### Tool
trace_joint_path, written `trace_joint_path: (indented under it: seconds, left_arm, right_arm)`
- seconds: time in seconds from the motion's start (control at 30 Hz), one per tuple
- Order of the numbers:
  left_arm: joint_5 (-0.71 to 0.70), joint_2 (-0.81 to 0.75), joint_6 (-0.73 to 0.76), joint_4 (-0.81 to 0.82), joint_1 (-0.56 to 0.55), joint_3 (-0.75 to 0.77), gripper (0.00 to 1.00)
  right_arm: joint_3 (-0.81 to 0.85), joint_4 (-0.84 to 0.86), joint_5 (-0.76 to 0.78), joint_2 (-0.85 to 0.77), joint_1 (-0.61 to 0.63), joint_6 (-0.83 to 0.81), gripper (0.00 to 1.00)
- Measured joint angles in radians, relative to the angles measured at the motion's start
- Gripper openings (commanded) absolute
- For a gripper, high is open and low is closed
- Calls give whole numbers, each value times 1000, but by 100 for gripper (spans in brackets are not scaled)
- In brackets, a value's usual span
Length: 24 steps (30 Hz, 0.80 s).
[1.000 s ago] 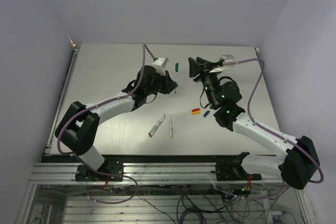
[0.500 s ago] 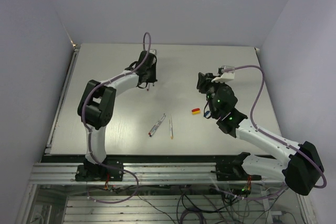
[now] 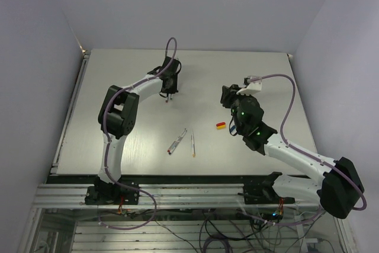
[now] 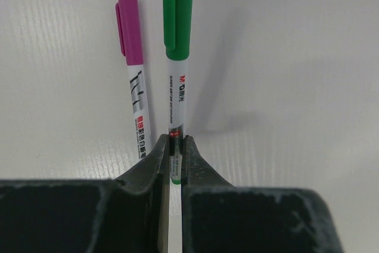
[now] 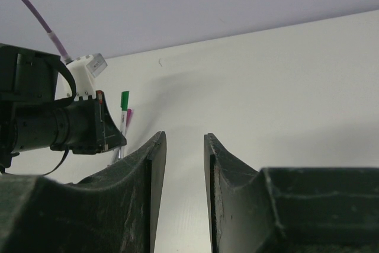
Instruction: Insert the pens into the pen caps
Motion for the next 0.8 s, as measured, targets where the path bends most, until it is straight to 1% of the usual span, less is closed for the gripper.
trace_joint_path:
  seconds: [0.23,0.53,0.8]
  left_arm:
    - [-3,17,-3,-35,0,15,21]
    - [-2,25,-6,-54,0,15,26]
    - [11,32,-10,-56,0,15,41]
  right_arm:
    - [-1,-2,-6,12,0,18,30]
    - [-1,2,-11,28,0,24,30]
    - [-1,2,-23,37,0,24,29]
